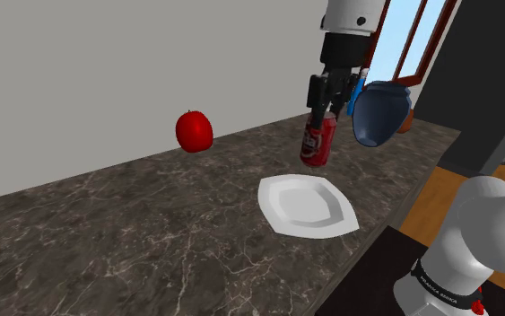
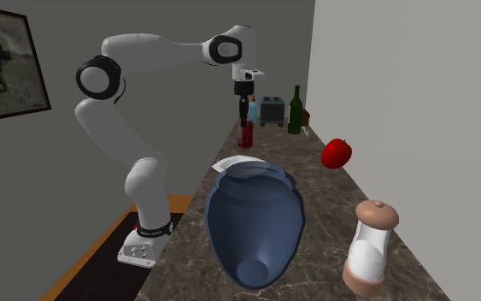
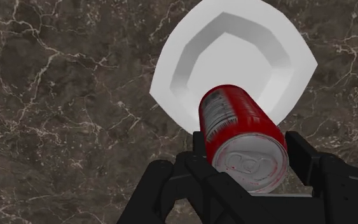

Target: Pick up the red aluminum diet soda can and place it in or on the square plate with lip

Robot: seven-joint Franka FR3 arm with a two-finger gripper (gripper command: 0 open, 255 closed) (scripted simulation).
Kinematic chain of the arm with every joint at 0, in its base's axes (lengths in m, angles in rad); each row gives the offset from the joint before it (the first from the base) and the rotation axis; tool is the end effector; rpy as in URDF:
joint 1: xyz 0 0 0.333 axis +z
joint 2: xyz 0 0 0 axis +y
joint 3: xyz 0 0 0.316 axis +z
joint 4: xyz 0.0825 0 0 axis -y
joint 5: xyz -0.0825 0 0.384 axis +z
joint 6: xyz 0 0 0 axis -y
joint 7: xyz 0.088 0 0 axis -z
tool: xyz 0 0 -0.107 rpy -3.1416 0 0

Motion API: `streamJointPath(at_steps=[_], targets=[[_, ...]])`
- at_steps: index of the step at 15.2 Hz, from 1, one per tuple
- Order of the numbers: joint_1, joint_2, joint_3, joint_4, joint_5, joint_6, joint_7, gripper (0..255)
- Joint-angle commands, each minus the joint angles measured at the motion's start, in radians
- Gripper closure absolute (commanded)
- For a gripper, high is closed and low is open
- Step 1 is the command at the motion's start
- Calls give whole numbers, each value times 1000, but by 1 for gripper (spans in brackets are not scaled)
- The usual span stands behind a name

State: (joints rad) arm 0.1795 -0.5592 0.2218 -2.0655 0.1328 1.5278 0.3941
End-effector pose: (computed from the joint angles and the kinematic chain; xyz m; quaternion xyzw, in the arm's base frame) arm 0.3305 0.1820 0.6396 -0.9999 0.0094 -0.0017 0.0091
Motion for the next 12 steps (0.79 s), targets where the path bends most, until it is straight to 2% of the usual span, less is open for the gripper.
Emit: streamJointPath(at_steps=[1,12], targets=[[15,-18,34,-2,21,-11,46,255],[28,-57,57,-163,42,112,52,255]])
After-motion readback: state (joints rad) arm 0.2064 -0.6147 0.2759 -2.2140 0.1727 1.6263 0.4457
